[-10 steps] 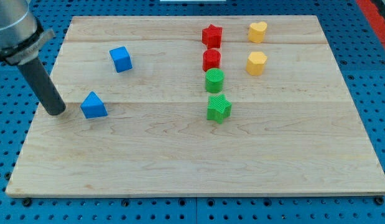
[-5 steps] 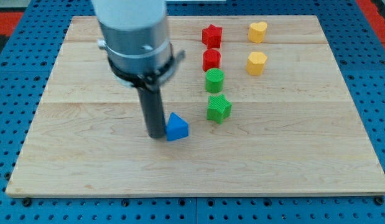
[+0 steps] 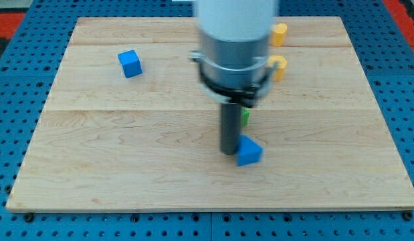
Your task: Push the blue triangle below the yellow hexagon
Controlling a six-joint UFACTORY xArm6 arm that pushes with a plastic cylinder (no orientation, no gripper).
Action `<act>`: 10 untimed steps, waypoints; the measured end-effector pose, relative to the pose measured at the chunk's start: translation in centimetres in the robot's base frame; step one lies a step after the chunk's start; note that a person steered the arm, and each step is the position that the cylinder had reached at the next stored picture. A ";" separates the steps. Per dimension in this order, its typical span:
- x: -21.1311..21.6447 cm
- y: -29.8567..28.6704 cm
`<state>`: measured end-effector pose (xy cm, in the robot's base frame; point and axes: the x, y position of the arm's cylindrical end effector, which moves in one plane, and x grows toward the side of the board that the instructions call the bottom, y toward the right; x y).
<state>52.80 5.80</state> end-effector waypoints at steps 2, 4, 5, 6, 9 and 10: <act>3.4 0.7; 4.8 4.5; 4.4 7.0; 2.2 7.0; -6.1 7.0; -7.9 7.0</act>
